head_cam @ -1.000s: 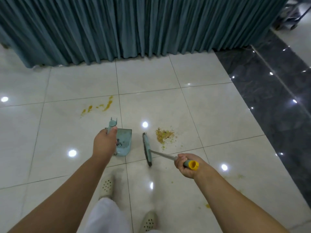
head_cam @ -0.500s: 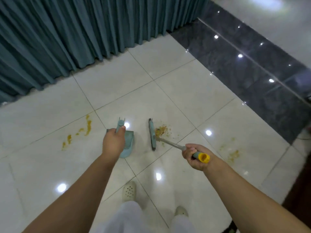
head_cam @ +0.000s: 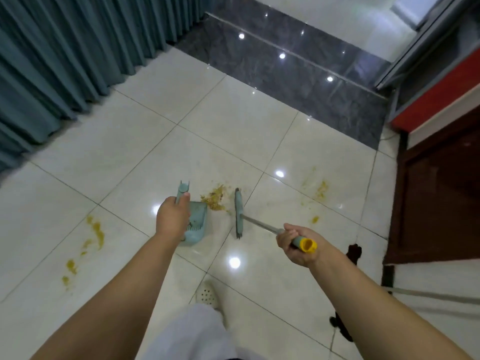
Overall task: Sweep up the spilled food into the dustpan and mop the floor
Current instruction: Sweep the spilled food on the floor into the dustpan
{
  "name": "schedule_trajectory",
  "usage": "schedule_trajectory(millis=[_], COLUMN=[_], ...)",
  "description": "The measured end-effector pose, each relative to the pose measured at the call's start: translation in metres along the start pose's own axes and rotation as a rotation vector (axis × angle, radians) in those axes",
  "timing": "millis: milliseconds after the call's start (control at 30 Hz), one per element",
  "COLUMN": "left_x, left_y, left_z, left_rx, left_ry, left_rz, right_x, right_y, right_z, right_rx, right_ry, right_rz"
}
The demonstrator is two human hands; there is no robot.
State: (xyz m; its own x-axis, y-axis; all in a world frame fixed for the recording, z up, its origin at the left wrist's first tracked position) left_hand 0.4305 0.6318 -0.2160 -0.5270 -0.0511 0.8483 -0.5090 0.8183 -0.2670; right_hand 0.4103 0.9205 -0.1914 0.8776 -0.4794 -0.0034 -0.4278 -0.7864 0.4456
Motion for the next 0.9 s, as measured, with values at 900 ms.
schedule_trajectory(millis=[900], left_x=[0.049], left_y=[-0.005], left_z=[0.117], left_rx=[-0.464], left_ry=[0.115], left_rz=[0.200], right_x=[0.120], right_y=[0.073], right_z=[0.079], right_rx=[0.350], right_ry=[-0.321], right_rz=[0.573])
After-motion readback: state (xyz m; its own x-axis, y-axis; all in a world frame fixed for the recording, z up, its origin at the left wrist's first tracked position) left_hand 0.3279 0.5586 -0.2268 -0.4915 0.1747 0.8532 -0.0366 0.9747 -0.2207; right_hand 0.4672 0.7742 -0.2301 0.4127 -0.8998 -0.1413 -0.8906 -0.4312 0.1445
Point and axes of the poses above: each hand's wrist, its own z-axis towards the middle knuckle, its own y-axis out of the palm, x = y × z, the point moved 2 cm from there along z, towards the middle knuckle, and after that the axes turned 11 degrees about -z, right-handed, at the moved point
